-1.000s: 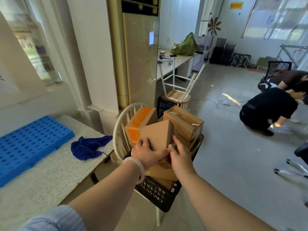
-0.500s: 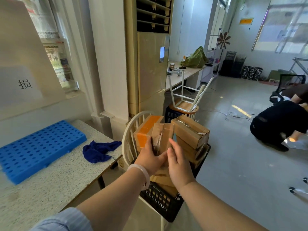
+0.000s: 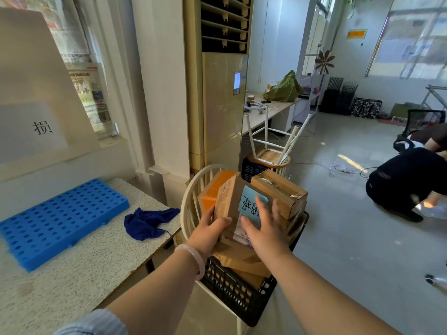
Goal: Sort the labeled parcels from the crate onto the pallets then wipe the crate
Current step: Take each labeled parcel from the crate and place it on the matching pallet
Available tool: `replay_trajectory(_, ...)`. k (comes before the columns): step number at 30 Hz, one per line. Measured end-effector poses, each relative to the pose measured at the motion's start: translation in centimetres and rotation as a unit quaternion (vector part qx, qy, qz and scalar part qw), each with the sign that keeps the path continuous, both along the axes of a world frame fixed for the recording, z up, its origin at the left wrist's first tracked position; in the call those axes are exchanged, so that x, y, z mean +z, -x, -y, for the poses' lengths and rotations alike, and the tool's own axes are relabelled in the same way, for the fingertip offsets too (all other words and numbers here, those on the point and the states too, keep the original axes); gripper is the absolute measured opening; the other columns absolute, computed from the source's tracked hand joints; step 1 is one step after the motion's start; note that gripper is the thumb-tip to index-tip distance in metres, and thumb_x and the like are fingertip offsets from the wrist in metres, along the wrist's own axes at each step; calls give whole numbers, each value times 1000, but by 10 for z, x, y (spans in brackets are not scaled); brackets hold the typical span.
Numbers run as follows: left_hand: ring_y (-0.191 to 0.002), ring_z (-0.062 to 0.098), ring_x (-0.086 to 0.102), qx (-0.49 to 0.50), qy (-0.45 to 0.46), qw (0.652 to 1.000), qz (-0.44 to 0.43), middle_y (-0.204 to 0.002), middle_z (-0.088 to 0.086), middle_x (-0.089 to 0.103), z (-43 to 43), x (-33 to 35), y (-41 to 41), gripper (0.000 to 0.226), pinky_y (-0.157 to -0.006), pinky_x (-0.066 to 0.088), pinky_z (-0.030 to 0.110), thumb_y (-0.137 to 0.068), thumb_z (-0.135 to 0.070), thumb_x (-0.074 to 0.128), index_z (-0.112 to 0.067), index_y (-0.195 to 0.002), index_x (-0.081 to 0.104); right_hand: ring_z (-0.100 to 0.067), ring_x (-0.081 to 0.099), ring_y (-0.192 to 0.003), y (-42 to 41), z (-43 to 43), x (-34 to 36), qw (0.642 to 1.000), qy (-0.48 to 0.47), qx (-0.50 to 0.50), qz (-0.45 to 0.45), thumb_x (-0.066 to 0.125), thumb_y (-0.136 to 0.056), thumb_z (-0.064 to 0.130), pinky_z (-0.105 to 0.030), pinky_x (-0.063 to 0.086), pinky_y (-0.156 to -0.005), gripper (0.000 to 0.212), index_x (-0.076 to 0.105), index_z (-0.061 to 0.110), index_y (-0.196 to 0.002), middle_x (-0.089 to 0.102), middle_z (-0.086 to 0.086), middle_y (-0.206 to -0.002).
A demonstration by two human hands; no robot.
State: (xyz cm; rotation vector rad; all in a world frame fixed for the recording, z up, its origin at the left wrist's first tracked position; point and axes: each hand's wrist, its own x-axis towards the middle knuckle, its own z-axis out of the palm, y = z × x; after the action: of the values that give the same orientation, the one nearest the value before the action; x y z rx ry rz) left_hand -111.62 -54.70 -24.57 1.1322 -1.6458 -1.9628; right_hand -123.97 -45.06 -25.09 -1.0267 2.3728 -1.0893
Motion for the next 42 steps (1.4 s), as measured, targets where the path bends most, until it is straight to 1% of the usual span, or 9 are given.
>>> replay_trajectory(7,-106,31,65,33,-46,998,-17,-112,7,70,11,-8,-12,86,-96,51,52,-61,-54,70,-45,-141,40,-12,53,-110,3,9,-12,994,53,-3,92,55,-92,51,-25,54,-70,70,15,49,-149,38,0,-139)
replay_trajectory(10,-101,25,66,14,15,999,28,-110,4,68,14,-3,-13,67,-92,53,44,-85,-38,65,-47,-143,32,-12,50,-115,2,10,-18,995,51,11,88,58,-91,48,-23,54,-70,71,17,45,-150,34,1,-141)
replay_trajectory(14,-97,22,69,-34,57,996,61,-119,1,64,21,1,-19,80,-89,56,42,-83,-29,72,-52,-145,26,-15,46,-119,3,8,-17,996,25,13,85,61,-91,42,-27,55,-77,76,15,42,-152,27,-3,-148)
replay_trajectory(18,-97,16,65,-130,131,971,153,-113,-7,57,25,17,-27,73,-87,54,33,-88,-20,66,-53,-142,30,-28,18,-146,14,1,-6,998,-65,14,-18,65,-87,50,-47,45,-102,89,3,48,-151,-4,5,-162)
replay_trajectory(21,-106,16,59,-217,184,932,223,-122,-6,54,22,28,-26,67,-99,48,37,-90,-17,63,-51,-141,36,-26,10,-149,19,0,3,983,-116,80,-118,67,-82,55,-54,34,-112,93,2,53,-148,-5,11,-162)
replay_trajectory(26,-116,20,57,-277,191,908,250,-130,-3,55,20,42,-22,65,-108,42,45,-90,-14,61,-51,-140,39,-20,24,-145,30,3,9,973,-139,164,-81,75,-78,48,-45,35,-112,84,27,50,-147,20,8,-159)
replay_trajectory(30,-113,17,58,-279,180,910,247,-123,-7,56,24,41,-22,63,-108,41,42,-90,-15,61,-49,-139,42,-15,56,-116,35,1,3,978,-135,148,51,76,-77,48,-42,51,-96,70,39,48,-137,59,8,-124)
replay_trajectory(35,-109,13,60,-217,198,931,217,-125,-9,57,27,29,-24,61,-102,47,39,-89,-20,65,-44,-140,43,-11,58,-103,31,-2,-2,984,-110,127,54,72,-84,42,-37,54,-87,44,50,40,-122,59,13,-105)
replay_trajectory(42,-90,6,61,2,157,985,67,-117,-13,51,25,4,-27,101,-68,57,27,-81,-33,75,-45,-151,3,-16,61,-89,36,2,-7,982,-32,-36,183,70,-84,48,-38,57,-70,48,48,29,-122,64,1,-99)
